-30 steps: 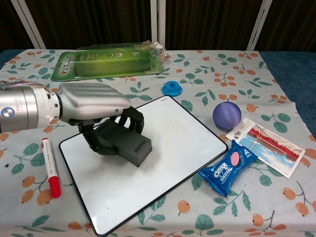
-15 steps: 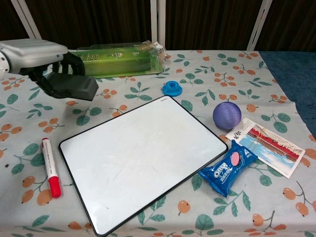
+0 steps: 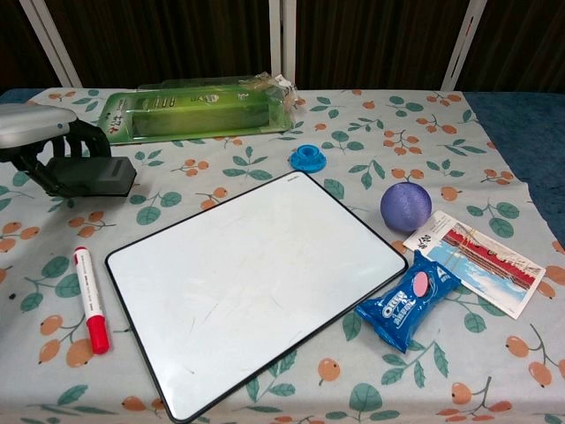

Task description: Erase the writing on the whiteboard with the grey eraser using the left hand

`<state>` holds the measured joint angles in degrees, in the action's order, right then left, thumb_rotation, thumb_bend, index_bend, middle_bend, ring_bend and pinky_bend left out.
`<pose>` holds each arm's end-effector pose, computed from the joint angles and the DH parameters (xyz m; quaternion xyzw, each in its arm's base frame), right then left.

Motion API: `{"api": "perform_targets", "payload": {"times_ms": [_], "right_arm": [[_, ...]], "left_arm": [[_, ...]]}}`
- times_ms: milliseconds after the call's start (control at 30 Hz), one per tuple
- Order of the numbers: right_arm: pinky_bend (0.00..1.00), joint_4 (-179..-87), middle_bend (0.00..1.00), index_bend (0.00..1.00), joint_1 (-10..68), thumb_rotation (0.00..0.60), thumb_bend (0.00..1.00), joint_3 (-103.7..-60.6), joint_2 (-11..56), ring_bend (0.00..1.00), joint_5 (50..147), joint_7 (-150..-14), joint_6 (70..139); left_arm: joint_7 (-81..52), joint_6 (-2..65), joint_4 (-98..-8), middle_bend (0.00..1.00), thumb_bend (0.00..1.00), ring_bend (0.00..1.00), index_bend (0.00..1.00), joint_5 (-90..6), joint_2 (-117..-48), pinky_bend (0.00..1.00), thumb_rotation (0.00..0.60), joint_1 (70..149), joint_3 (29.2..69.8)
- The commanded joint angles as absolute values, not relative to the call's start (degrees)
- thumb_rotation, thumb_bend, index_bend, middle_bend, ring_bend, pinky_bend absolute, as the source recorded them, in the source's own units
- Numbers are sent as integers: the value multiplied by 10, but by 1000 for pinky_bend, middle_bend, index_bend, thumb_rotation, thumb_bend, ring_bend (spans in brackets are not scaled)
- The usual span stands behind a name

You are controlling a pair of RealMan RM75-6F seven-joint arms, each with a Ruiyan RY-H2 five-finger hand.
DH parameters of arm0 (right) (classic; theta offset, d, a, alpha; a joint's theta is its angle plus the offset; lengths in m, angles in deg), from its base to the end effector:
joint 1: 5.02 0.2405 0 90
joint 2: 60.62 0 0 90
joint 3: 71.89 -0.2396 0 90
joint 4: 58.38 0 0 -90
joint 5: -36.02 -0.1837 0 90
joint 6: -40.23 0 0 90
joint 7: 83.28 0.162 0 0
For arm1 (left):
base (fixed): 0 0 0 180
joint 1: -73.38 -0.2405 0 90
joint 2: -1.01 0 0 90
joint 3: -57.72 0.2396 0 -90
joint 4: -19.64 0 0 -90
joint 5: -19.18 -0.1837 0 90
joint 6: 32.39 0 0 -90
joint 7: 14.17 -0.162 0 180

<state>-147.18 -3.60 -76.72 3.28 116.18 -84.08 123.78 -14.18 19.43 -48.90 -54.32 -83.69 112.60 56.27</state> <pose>-0.3216 -0.1830 0.1918 0.5594 -0.4011 0.3348 0.6435 -0.2274 0.3514 0.0286 -0.7522 -0.3878 -0.3028 0.4384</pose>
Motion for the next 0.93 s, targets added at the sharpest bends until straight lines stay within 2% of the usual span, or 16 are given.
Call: {"api": "perform_targets", "payload": {"times_ms": [33, 233, 300, 433, 533, 567, 700, 833, 933], "right_arm": [[0, -1472, 0, 0, -36, 600, 256, -767, 32, 0, 1161, -841, 1238], [0, -1475, 0, 0, -36, 600, 257, -767, 31, 0, 1164, -840, 1238], [0, -1477, 0, 0, -37, 600, 257, -767, 29, 0, 1167, -839, 1243], [0, -1478, 0, 0, -42, 600, 255, -766, 26, 0, 1178, -832, 1257], [0, -1471, 0, 0, -44, 600, 233, -763, 21, 0, 1187, -823, 1262], [0, -1466, 0, 0, -44, 600, 226, -763, 20, 0, 1188, -823, 1264], [0, -1439, 0, 0, -44, 600, 215, -768, 30, 0, 1184, -833, 1268], [0, -1419, 0, 0, -40, 600, 216, -773, 39, 0, 1184, -831, 1270], [0, -1413, 0, 0, -33, 600, 216, -776, 46, 0, 1187, -831, 1265]], "left_arm": [[-116, 212, -466, 181, 125, 230, 111, -576, -847, 330, 600, 1119, 569], [-119, 201, -476, 97, 64, 141, 82, -581, -832, 264, 600, 1117, 570], [-139, 216, -499, 81, 35, 118, 71, -575, -819, 250, 600, 1110, 564], [-197, 320, -583, 65, 0, 87, 63, -575, -781, 211, 581, 1064, 553], [-246, 428, -641, 65, 0, 80, 63, -605, -751, 197, 453, 1009, 566], [-263, 456, -649, 65, 0, 80, 64, -613, -745, 193, 431, 992, 573], [-312, 535, -664, 65, 0, 74, 64, -622, -725, 183, 410, 918, 608], [-300, 586, -656, 65, 0, 70, 64, -631, -716, 180, 379, 868, 622], [-282, 605, -653, 65, 0, 70, 64, -643, -708, 181, 382, 846, 627]]}}
